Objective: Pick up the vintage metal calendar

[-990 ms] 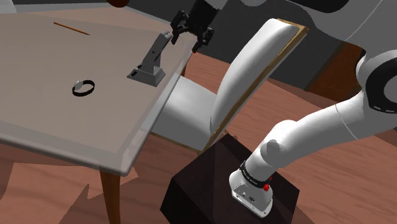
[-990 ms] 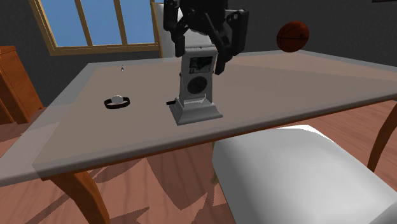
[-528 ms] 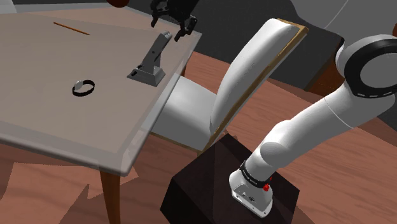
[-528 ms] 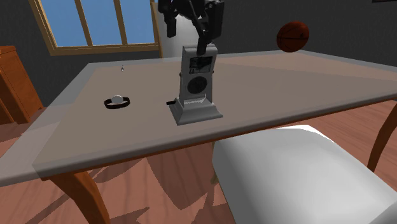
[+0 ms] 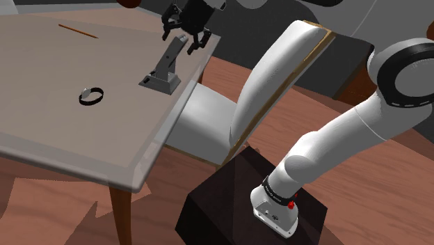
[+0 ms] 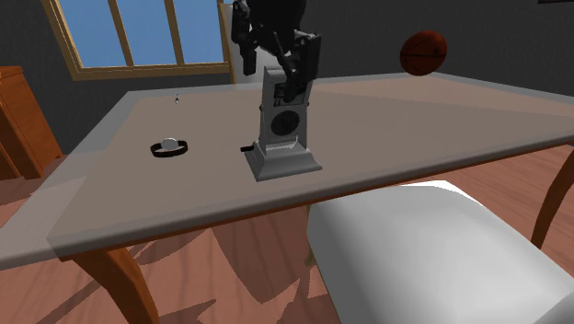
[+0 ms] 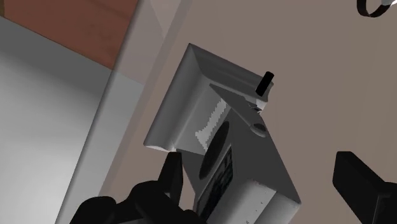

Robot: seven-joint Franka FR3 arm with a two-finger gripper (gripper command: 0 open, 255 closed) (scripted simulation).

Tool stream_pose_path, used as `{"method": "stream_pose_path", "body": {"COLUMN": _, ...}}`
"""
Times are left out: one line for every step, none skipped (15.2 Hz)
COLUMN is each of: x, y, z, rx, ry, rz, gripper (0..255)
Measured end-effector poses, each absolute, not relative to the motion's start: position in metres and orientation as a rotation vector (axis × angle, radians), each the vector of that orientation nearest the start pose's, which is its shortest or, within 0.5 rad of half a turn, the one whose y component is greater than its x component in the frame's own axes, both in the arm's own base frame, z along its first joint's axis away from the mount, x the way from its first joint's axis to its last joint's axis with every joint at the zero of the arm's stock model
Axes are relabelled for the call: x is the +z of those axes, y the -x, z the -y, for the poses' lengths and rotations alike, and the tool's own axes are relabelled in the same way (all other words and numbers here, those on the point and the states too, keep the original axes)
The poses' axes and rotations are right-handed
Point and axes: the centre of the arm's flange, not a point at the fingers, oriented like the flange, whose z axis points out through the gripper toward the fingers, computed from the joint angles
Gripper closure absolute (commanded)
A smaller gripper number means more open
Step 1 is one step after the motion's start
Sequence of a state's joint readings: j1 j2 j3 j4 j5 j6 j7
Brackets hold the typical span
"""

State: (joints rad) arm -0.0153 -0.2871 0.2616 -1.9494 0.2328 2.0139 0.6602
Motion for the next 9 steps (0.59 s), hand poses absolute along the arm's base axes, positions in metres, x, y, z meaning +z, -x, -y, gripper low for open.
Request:
{"method": "stream_pose_path", "body": {"x": 0.6305, "y": -0.4796, "z": -0.1519, "rx": -0.348, "ry": 2.755, "rz": -0.667, "gripper": 255}}
{"method": "stream_pose_path", "body": {"x": 0.6306, "y": -0.4794, "z": -0.1519, "rx": -0.350, "ry": 2.754, "rz": -0.667, "gripper": 255}}
{"method": "stream_pose_path", "body": {"x": 0.6306, "y": -0.4794, "z": -0.1520, "rx": -0.351, "ry": 2.754, "rz": -0.667, "gripper": 255}}
{"method": "stream_pose_path", "body": {"x": 0.6306, "y": -0.4794, "z": -0.1520, "rx": -0.352, "ry": 2.753, "rz": -0.667, "gripper": 255}}
{"method": "stream_pose_path", "body": {"x": 0.6306, "y": -0.4794, "z": -0.1520, "rx": -0.352, "ry": 2.753, "rz": -0.667, "gripper": 255}}
{"method": "stream_pose_path", "body": {"x": 0.6306, "y": -0.4794, "z": -0.1521, "rx": -0.352, "ry": 2.753, "rz": -0.667, "gripper": 255}}
{"method": "stream_pose_path", "body": {"x": 0.6306, "y": -0.4794, "z": -0.1521, "rx": -0.352, "ry": 2.753, "rz": -0.667, "gripper": 255}}
{"method": "stream_pose_path", "body": {"x": 0.6305, "y": -0.4794, "z": -0.1520, "rx": -0.352, "ry": 2.753, "rz": -0.667, "gripper": 255}}
{"method": "stream_pose_path", "body": {"x": 0.6306, "y": -0.4795, "z": -0.1520, "rx": -0.353, "ry": 2.753, "rz": -0.667, "gripper": 255}}
